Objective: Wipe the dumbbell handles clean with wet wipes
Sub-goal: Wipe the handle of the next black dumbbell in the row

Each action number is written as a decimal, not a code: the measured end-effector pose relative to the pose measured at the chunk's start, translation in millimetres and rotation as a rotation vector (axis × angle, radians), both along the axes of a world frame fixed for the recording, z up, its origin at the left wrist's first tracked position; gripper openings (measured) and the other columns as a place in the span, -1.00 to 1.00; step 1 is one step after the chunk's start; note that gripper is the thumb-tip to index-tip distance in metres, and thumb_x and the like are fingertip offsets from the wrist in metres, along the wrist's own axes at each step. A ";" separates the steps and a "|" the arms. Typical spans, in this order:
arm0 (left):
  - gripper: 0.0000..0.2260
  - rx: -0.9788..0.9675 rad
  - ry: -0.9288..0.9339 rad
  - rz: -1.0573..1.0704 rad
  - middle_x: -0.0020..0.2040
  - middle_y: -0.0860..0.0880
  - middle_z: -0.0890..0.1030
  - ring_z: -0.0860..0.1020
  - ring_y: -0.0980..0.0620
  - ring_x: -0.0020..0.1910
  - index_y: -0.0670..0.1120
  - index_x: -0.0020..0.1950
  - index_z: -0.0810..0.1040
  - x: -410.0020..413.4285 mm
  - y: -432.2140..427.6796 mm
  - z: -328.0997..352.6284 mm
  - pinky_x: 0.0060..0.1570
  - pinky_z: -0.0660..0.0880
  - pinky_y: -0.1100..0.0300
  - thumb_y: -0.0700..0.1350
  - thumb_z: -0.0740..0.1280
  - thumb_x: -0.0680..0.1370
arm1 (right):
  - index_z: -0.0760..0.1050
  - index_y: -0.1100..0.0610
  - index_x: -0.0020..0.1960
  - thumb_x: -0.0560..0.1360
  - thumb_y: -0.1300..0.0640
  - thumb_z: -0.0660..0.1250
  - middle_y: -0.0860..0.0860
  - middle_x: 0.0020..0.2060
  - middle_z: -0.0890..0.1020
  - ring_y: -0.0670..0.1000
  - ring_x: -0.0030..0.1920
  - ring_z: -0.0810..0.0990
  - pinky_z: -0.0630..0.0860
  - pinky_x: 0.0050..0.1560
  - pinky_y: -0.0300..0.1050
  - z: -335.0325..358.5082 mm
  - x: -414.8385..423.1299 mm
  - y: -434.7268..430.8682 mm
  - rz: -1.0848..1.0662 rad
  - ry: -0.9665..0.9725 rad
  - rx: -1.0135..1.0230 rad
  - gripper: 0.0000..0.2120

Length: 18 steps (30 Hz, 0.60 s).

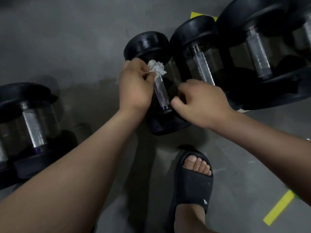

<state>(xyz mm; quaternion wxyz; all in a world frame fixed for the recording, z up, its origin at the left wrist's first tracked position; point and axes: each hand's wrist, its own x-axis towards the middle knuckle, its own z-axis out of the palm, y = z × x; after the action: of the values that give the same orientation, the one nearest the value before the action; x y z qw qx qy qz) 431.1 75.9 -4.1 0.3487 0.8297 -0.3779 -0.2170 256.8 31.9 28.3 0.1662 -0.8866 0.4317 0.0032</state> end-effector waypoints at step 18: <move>-0.85 0.108 0.394 0.250 0.04 -0.04 0.60 0.53 0.04 -0.02 0.00 0.02 0.51 -30.4 49.7 0.6 -0.06 0.36 0.28 -0.22 0.22 0.56 | 0.73 0.08 0.00 0.47 0.04 0.50 -0.10 -0.17 0.66 -0.17 -0.13 0.60 0.45 -0.06 -0.37 -37.2 69.7 -34.9 -0.217 -0.502 0.260 -0.84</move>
<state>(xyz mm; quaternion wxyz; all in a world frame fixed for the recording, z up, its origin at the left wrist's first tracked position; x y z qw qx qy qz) 400.7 125.6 -3.5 0.3951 0.8291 -0.1848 -0.3498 326.5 -3.0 -8.8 0.3792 -0.7796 0.4654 -0.1787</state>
